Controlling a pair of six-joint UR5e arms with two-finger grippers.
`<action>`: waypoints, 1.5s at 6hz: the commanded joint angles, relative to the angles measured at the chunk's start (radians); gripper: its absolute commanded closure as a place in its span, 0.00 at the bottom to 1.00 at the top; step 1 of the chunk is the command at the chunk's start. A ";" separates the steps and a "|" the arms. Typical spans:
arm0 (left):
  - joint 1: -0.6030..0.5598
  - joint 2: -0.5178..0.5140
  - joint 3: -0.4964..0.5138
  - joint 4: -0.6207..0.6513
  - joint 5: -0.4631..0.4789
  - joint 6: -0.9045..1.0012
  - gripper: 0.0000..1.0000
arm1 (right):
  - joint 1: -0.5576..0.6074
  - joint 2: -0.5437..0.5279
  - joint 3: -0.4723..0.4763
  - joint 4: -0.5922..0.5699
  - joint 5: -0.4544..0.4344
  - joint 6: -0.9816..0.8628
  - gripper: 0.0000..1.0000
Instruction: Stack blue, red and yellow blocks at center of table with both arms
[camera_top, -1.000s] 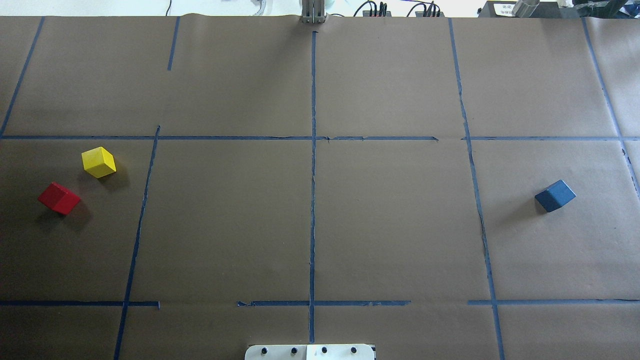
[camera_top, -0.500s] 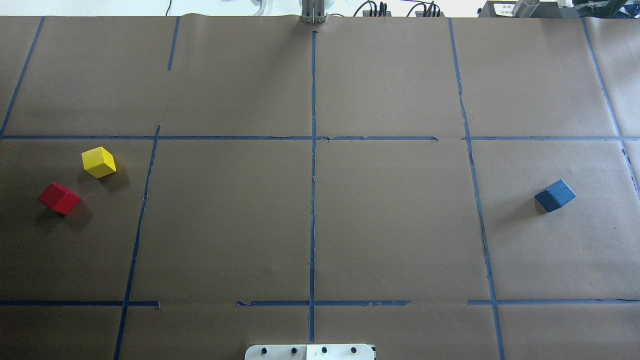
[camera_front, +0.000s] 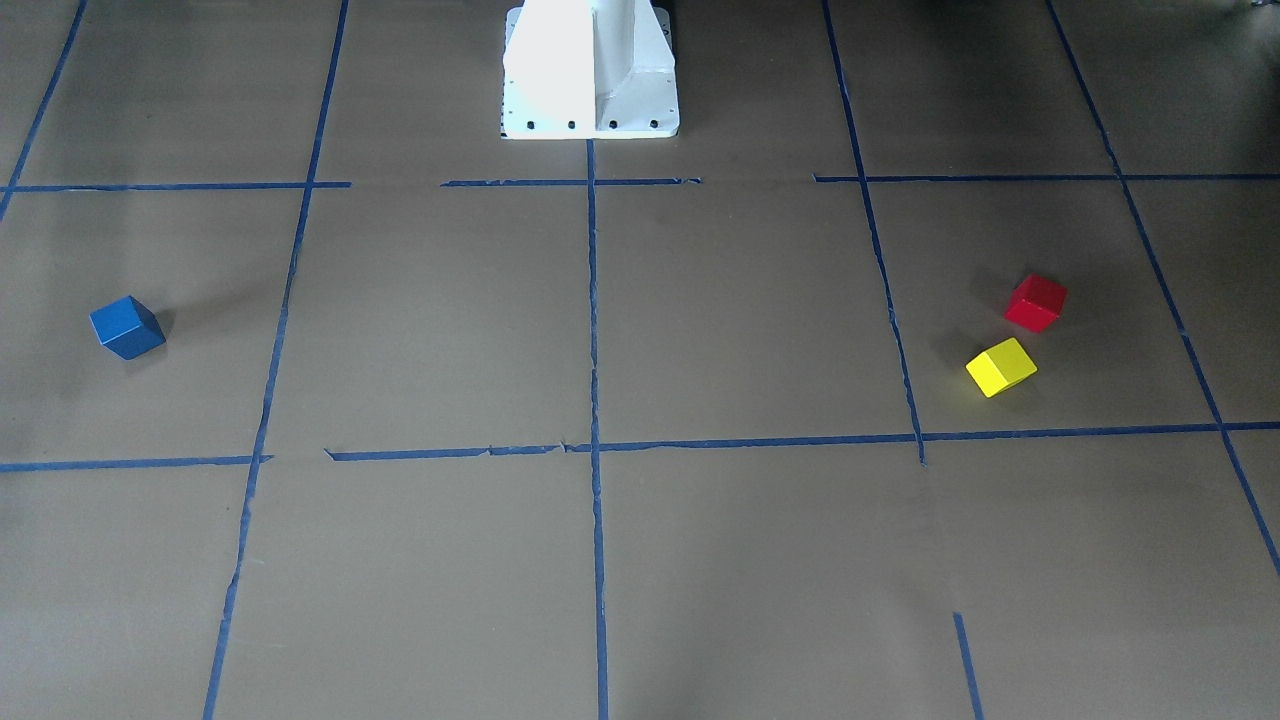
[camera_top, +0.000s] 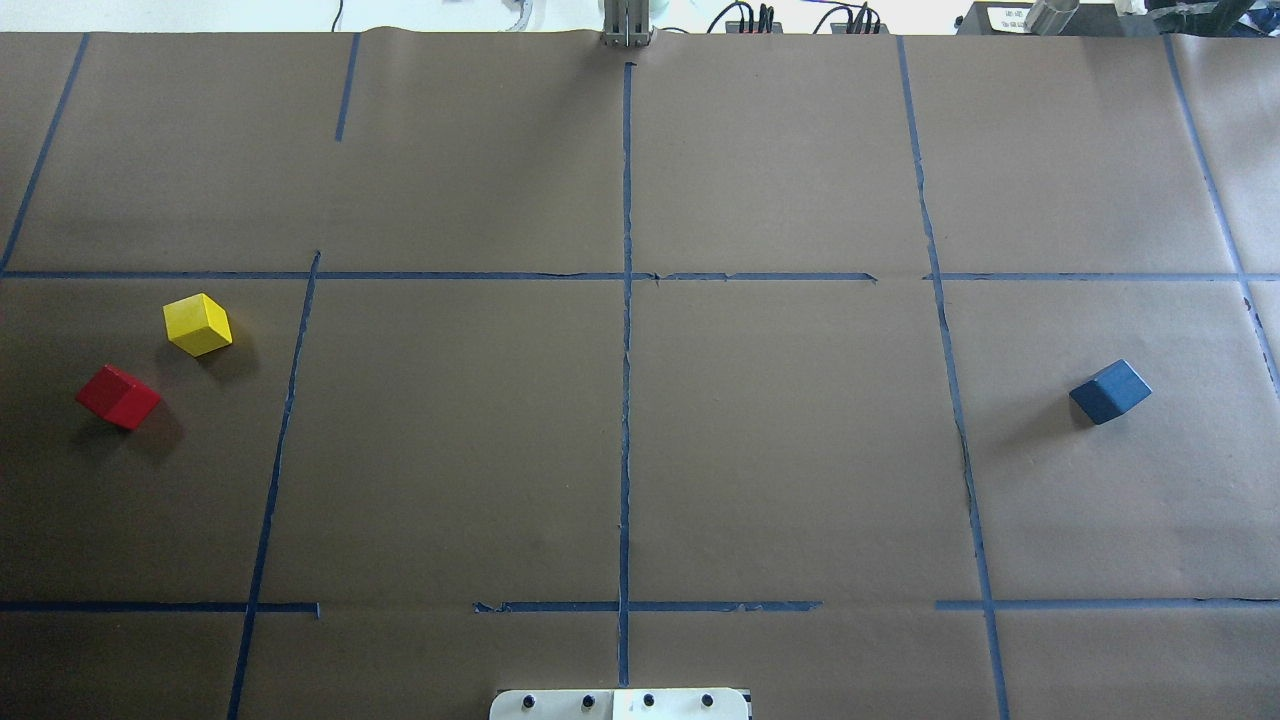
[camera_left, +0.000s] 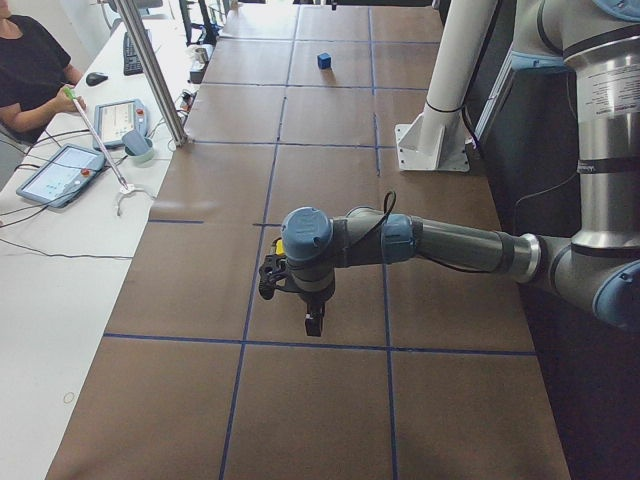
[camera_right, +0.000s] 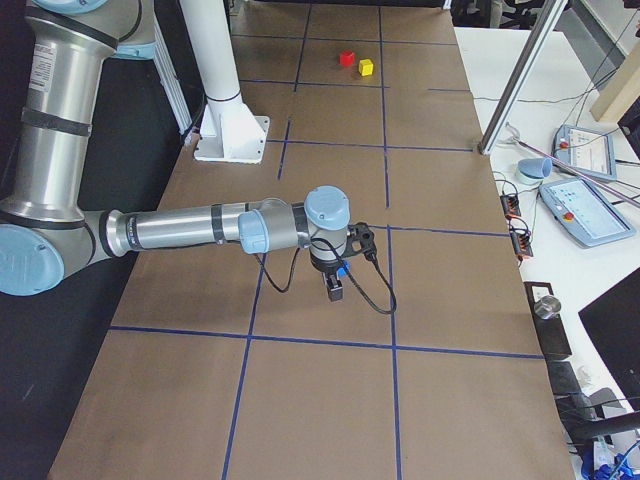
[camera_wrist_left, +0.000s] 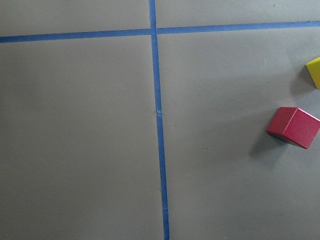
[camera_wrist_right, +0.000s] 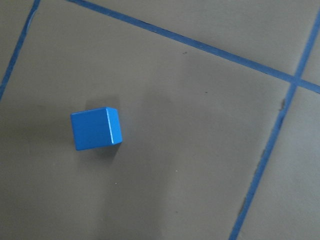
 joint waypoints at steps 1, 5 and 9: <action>0.000 0.004 0.001 0.000 0.000 0.003 0.00 | -0.167 0.062 -0.033 0.073 -0.036 0.005 0.00; 0.000 -0.007 -0.001 -0.002 0.000 0.003 0.00 | -0.373 0.213 -0.173 0.130 -0.165 0.244 0.01; -0.001 -0.009 -0.019 -0.002 0.000 -0.003 0.00 | -0.432 0.242 -0.264 0.164 -0.223 0.243 0.25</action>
